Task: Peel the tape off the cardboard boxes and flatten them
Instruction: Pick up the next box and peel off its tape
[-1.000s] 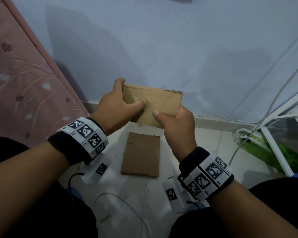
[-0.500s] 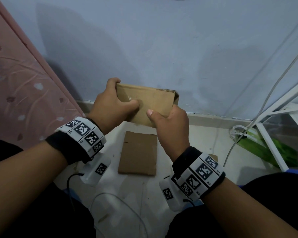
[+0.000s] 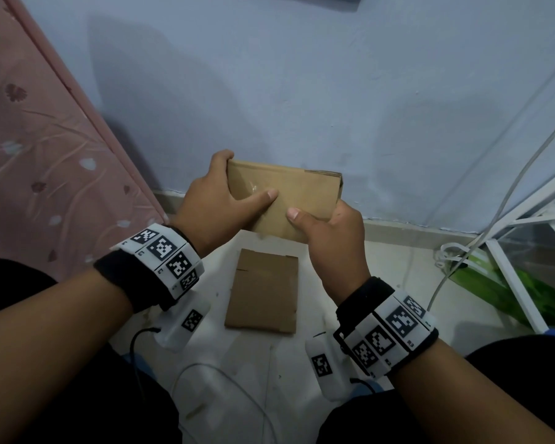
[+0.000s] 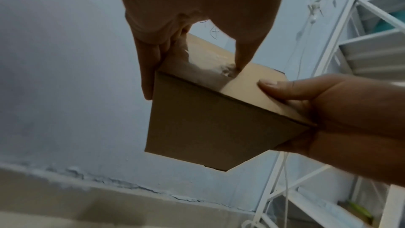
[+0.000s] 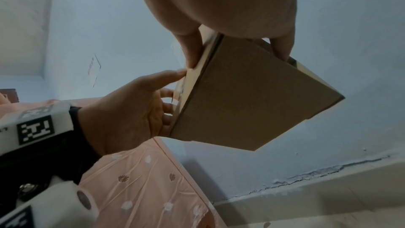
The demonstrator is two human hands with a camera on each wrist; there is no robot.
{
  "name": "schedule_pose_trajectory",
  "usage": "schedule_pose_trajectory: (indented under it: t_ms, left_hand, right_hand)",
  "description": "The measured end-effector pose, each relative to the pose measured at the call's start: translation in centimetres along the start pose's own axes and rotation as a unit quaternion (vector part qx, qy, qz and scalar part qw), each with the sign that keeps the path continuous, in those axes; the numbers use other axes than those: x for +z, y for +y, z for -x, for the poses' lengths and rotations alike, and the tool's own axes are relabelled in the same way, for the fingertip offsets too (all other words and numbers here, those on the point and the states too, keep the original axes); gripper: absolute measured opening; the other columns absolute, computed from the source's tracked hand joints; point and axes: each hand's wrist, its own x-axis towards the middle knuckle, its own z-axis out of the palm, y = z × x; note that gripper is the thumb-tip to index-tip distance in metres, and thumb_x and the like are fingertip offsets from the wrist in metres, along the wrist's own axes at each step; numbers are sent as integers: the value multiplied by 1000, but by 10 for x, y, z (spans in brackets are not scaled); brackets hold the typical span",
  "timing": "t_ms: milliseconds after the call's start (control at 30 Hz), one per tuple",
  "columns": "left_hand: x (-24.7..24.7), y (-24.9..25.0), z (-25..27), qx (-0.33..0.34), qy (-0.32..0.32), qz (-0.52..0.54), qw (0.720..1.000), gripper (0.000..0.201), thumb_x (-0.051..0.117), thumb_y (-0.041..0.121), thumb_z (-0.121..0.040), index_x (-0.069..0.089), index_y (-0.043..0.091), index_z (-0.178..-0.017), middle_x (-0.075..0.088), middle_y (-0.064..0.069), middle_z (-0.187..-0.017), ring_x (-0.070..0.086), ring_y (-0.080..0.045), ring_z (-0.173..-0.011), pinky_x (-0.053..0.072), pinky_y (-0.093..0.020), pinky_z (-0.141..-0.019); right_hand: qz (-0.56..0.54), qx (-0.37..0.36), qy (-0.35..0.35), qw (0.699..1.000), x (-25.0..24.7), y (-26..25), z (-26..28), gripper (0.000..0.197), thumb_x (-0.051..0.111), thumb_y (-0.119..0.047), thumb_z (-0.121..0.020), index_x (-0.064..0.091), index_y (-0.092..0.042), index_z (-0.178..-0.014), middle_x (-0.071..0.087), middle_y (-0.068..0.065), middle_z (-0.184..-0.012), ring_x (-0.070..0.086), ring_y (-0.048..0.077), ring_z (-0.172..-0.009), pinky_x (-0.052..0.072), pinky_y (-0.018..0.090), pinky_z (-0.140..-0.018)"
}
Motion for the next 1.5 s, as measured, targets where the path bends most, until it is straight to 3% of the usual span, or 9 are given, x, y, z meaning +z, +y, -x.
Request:
schedule_pose_trajectory:
  t_ms: [333,500,733,933,1067,1200,1300,1367,1500]
  left_hand:
    - [1,-10,-10,10,-55,55,997,75,72,37,-91,34,23,-154,57,0,-128,59,-23,-120,49,-45,-105]
    - [1,-6,-5,-1,-35,64,997,82,65,62,-82,38,25,-151,60,1,-125,60,-20,-115,50,-39,-103]
    - [3,-10,-8,4,-25,64,998,78,75,53,-82,43,26,-147,59,0,-123,60,-22,-113,51,-42,-102]
    - [6,-11,-12,14,13,90,996,42,41,42,-106,47,35,-146,62,3,-129,54,-15,-125,40,-36,-112]
    - [6,-10,-12,31,44,97,994,39,35,36,-108,49,36,-145,58,14,-121,51,-7,-117,37,-25,-101]
    - [9,-9,-14,30,137,189,972,32,37,34,-105,67,24,-106,67,14,-90,64,-12,-87,56,-43,-84]
    - [2,-2,-20,-84,163,321,929,30,38,22,-106,58,13,-85,71,-1,-75,68,-14,-64,58,-33,-61]
    - [-8,3,-22,-135,150,395,896,29,41,19,-104,53,11,-79,73,-7,-68,72,-22,-67,59,-31,-61]
    - [-13,6,-22,-125,136,351,918,44,51,32,-103,55,11,-64,69,-10,-62,71,-25,-67,60,-31,-64]
  right_hand:
    - [-39,22,-5,999,-7,-1,-3,15,77,-4,-86,75,-15,-97,80,3,-95,77,22,-91,62,45,-88]
    - [-51,18,-18,998,-9,-5,-4,15,75,-2,-88,75,-14,-97,81,3,-95,78,22,-90,62,40,-84]
    - [-50,14,-24,998,-5,-7,0,15,75,-3,-88,74,-15,-97,80,3,-94,78,19,-88,62,37,-81]
    - [-91,31,-5,995,-7,-8,-4,17,73,-2,-90,73,-13,-102,80,2,-98,77,19,-93,61,31,-81]
    - [-113,31,-7,993,-3,-11,-2,18,71,0,-91,73,-12,-105,80,2,-100,77,17,-93,59,23,-75]
    - [-134,43,-2,990,-2,-12,-3,19,70,-2,-93,71,-12,-109,80,1,-101,77,13,-92,58,20,-75]
    - [-149,66,1,987,-7,-14,-8,20,70,-2,-93,71,-10,-111,80,0,-101,77,12,-92,59,22,-76]
    - [-154,84,3,984,-12,-16,-12,20,69,0,-93,71,-11,-109,80,0,-100,77,14,-90,60,26,-78]
    - [-137,52,9,989,-13,-21,-10,22,70,2,-91,72,-12,-107,80,1,-99,77,16,-92,60,29,-81]
